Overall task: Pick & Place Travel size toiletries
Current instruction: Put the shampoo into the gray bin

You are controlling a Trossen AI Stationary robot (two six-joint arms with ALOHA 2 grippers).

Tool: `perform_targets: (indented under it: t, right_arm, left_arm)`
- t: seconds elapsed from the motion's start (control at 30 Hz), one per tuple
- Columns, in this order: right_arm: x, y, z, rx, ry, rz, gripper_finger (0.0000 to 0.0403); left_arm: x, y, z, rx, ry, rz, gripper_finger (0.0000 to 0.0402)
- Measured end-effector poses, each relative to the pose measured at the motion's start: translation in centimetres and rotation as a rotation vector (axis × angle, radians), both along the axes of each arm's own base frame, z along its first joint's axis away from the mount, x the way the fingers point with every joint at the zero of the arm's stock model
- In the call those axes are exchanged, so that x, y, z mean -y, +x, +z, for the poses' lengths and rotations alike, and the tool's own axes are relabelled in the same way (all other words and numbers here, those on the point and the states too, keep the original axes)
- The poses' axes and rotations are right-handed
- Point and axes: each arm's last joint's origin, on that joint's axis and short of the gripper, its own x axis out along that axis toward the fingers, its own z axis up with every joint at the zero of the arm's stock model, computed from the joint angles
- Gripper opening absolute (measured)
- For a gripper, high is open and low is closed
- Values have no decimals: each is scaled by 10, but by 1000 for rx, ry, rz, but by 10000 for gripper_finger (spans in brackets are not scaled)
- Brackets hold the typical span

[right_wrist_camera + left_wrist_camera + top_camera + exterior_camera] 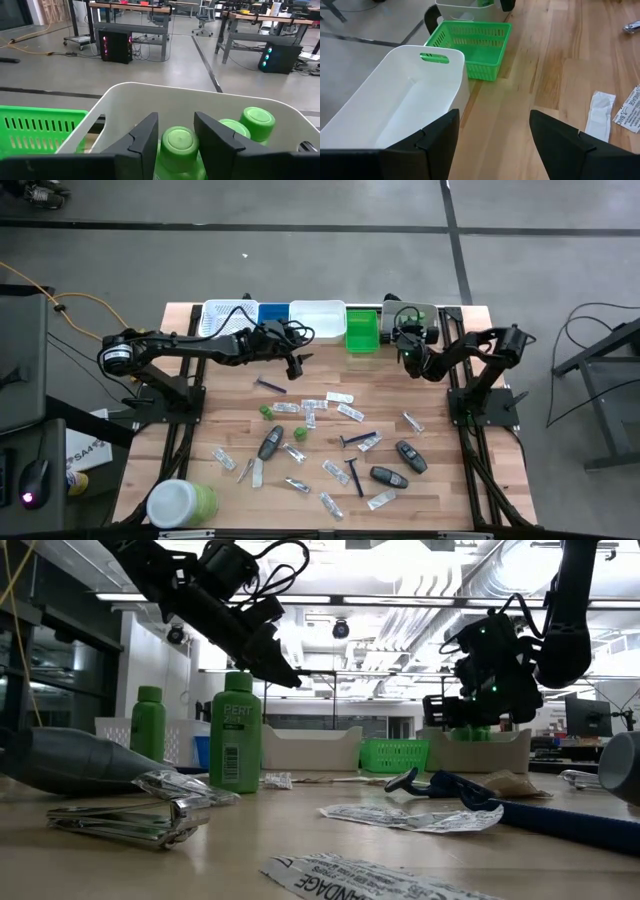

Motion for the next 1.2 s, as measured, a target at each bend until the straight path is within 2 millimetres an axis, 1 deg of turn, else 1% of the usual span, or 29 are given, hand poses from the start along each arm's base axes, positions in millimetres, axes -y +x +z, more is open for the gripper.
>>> perform_targets:
  t: [0.47,0.63,0.97,1.1,1.2]
  right_arm:
    - [0,0,0,2,1,6,142]
    - [0,1,0,7,12,44,143]
    - [0,1,0,-1,11,46,143]
    - [0,1,6,4,7,55,143]
    - [-1,0,13,6,-8,68,143]
  left_arm:
    - [0,0,0,2,-3,2,241]
    - [0,0,0,2,-4,3,241]
    - [0,-1,-2,-15,-19,11,241]
    - [0,-1,-2,-17,-24,13,241]
    - [0,-1,-2,-17,-25,13,241]
